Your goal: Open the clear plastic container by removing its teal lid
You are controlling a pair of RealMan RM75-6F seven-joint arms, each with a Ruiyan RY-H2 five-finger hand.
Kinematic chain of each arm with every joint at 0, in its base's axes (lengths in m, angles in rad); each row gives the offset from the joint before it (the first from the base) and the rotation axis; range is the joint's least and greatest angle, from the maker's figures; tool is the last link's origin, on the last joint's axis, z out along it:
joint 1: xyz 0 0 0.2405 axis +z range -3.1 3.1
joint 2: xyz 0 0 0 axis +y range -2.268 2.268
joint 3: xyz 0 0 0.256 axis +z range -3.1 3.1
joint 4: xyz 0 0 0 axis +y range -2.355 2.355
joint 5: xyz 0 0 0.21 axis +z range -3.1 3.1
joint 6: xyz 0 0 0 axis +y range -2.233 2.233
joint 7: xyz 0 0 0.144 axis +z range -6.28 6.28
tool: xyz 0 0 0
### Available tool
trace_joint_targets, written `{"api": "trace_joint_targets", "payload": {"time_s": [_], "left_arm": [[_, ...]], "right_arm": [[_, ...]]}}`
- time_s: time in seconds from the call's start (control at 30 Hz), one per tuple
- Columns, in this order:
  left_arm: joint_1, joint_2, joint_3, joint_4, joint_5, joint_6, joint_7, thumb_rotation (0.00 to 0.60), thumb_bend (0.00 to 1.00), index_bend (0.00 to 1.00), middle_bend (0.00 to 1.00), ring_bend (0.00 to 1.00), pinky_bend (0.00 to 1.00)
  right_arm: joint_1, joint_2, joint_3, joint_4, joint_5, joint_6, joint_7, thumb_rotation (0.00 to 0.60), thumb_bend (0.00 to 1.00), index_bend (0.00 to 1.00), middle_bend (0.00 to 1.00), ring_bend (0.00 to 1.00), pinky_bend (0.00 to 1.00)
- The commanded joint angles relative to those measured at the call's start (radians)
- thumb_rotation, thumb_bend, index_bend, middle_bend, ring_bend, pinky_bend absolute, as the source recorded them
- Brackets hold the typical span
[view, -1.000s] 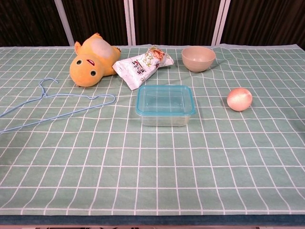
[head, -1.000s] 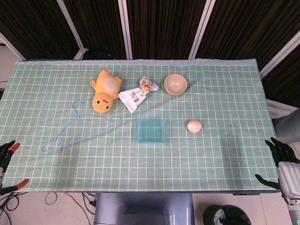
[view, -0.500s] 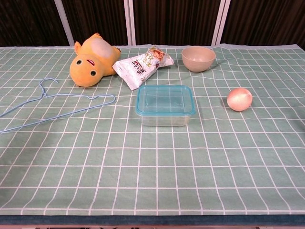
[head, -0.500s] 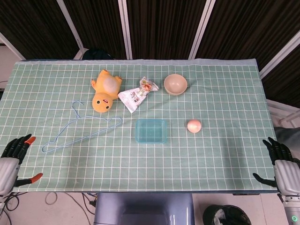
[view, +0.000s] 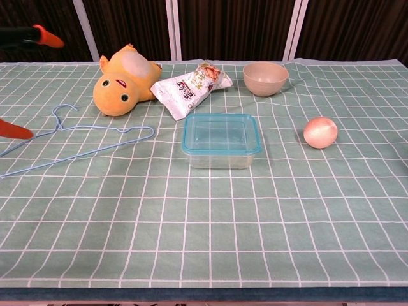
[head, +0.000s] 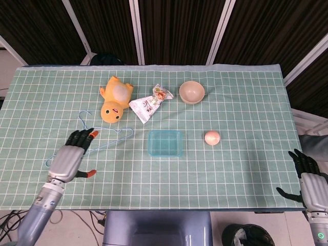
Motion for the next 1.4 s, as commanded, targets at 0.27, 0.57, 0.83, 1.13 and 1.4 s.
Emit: {"api": "trace_joint_targets", "payload": {"time_s": [0.27,0.57,0.83,1.13,1.4], "left_arm": [[-0.323,-0.377,-0.174,0.081,-0.477,0.101,0.379,0.600,0.00,0.00,0.00,0.00,0.00],[-0.516,-0.524,-0.291,0.243,-0.719,0.161,0.494,0.600,0.00,0.00,0.00,0.00,0.00],[-0.630,-0.616,-0.320,0.408,-0.835,0.154,0.524,0.600,0.00,0.00,0.00,0.00,0.00],[-0.711,-0.698,-0.341,0.565,-0.914,0.092,0.513,0.600,0.00,0.00,0.00,0.00,0.00],[-0.771,-0.748,-0.355,0.679,-0.957,0.030,0.510,0.600,0.00,0.00,0.00,0.00,0.00]], "right_arm": [[0.003,-0.006,-0.001,0.012,-0.010,0.000,0.016,0.600,0.22,0.00,0.00,0.00,0.00],[0.005,-0.002,0.002,0.001,0.006,-0.014,0.028,0.600,0.22,0.00,0.00,0.00,0.00],[0.009,-0.003,0.000,-0.008,0.011,-0.026,0.025,0.600,0.22,0.00,0.00,0.00,0.00],[0.011,-0.001,0.002,-0.011,0.019,-0.032,0.030,0.600,0.22,0.00,0.00,0.00,0.00],[0.013,0.000,0.004,-0.013,0.029,-0.040,0.032,0.600,0.22,0.00,0.00,0.00,0.00]]}}
